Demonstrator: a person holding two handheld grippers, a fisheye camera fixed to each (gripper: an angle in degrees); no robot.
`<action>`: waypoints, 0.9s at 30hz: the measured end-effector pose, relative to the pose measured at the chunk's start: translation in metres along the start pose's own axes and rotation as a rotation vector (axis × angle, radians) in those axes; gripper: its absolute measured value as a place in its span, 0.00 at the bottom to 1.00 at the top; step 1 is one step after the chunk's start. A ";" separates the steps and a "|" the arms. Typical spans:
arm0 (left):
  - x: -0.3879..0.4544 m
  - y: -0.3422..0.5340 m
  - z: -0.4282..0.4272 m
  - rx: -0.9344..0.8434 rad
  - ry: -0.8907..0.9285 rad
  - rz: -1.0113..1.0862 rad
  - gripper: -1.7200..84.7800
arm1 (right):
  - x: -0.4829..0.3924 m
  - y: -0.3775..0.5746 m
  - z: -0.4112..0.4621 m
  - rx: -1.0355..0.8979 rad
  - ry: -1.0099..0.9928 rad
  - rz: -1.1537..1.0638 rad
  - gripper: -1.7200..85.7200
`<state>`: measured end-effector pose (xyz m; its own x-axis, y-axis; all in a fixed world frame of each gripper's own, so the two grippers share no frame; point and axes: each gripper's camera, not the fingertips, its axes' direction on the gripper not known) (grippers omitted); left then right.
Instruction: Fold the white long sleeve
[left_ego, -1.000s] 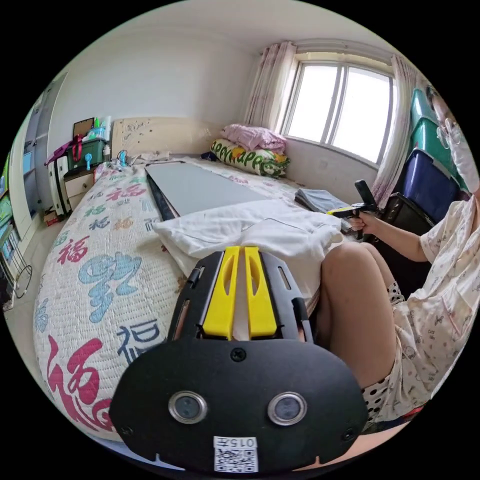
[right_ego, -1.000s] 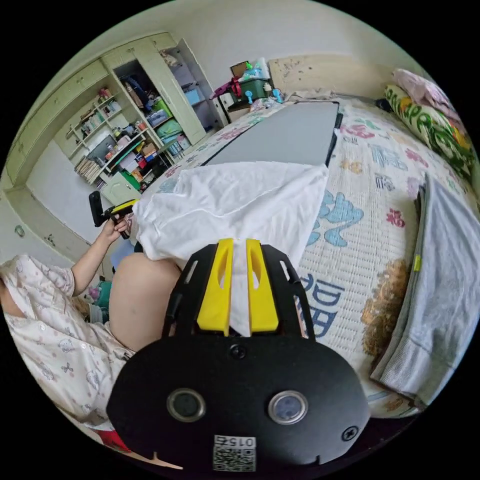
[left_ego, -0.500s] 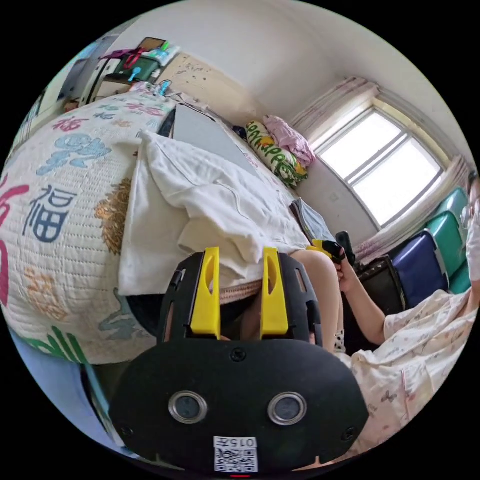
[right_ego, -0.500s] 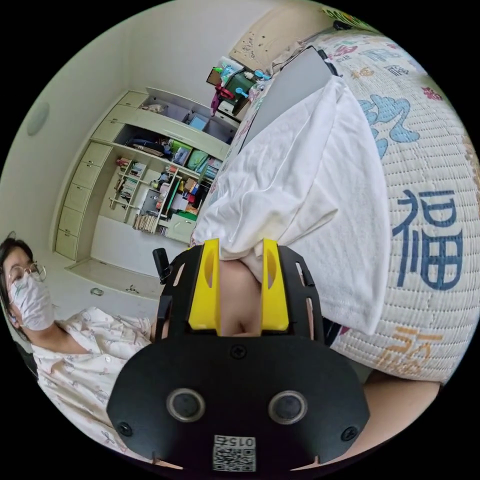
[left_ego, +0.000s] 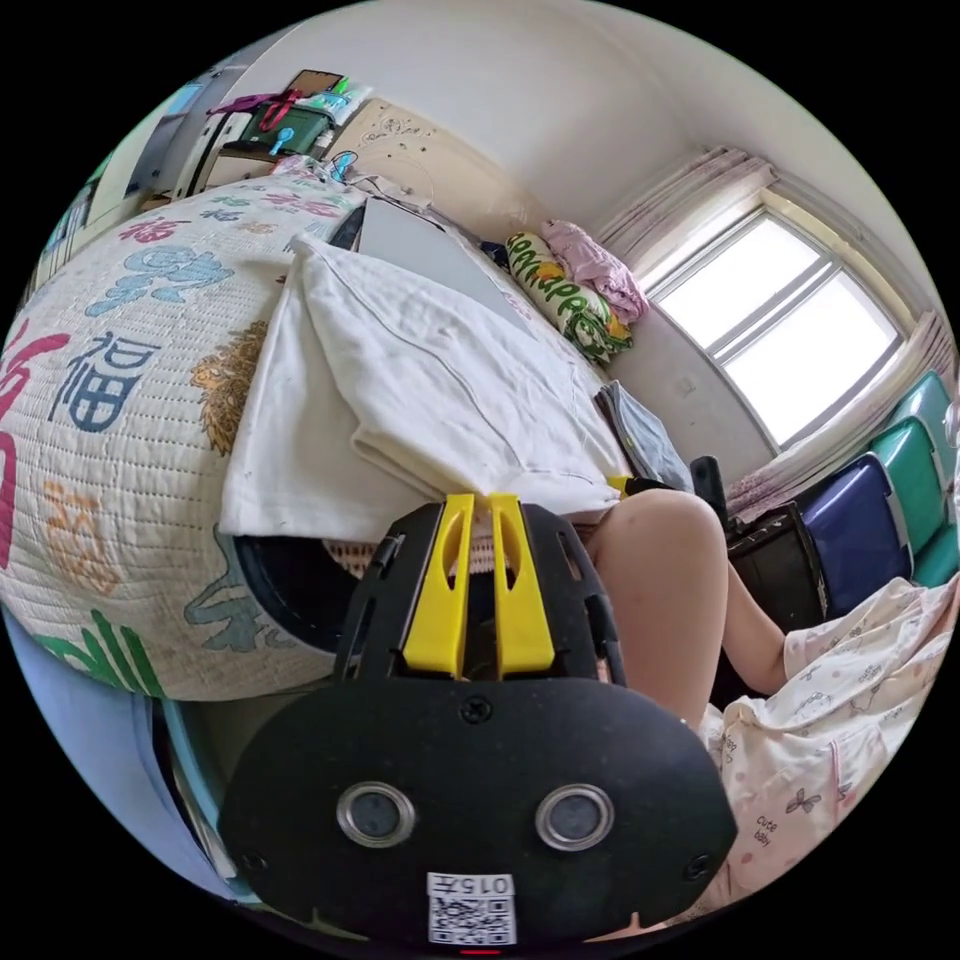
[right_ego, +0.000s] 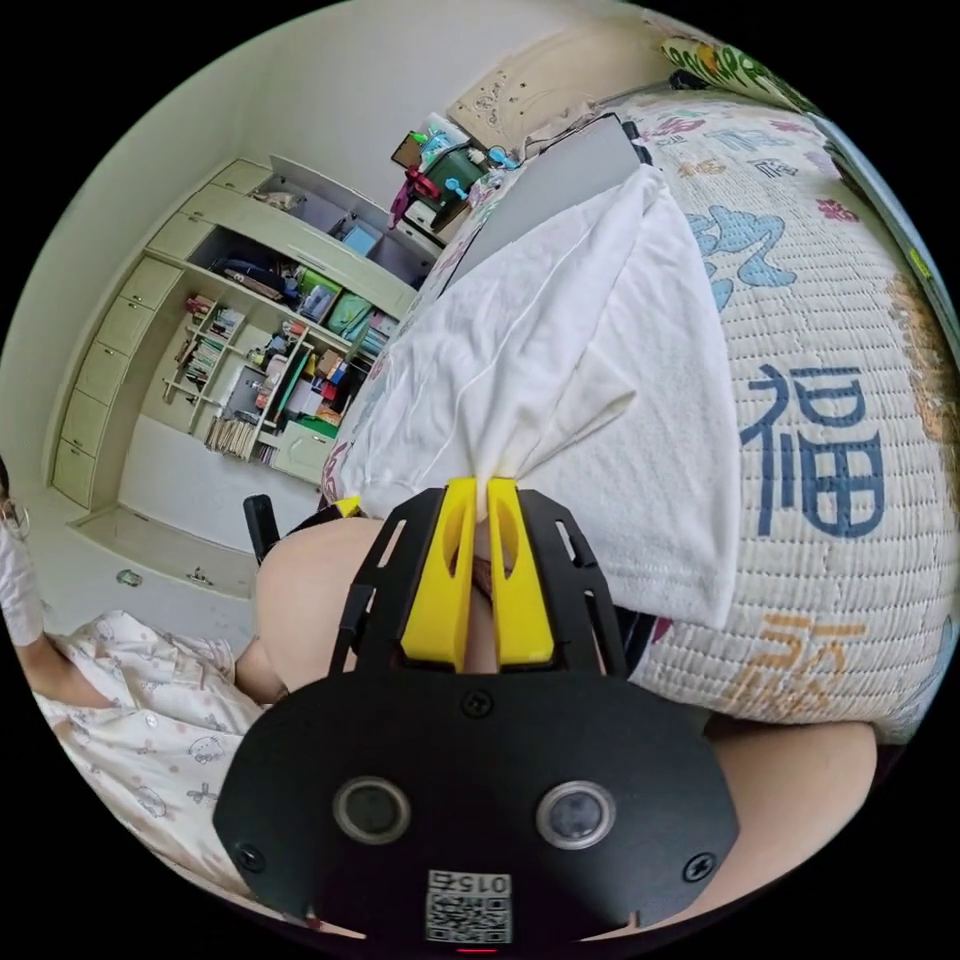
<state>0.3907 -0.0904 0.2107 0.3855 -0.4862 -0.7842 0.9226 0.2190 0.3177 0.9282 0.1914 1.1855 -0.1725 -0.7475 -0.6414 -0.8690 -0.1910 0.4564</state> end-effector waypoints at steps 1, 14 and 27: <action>0.000 0.000 -0.002 -0.006 -0.005 0.009 0.07 | -0.006 -0.008 -0.003 -0.016 0.002 -0.026 0.05; -0.130 -0.149 -0.097 0.270 -0.253 -0.045 0.14 | 0.070 -0.197 -0.083 0.215 0.060 0.118 0.17; -0.218 -0.264 0.032 -0.011 -0.164 -0.166 0.10 | 0.142 -0.371 0.006 0.192 0.015 0.329 0.09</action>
<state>0.0639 -0.0691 0.3148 0.2265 -0.6474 -0.7277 0.9737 0.1330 0.1848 1.2232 0.1596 0.9214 -0.4513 -0.7584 -0.4702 -0.8395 0.1821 0.5120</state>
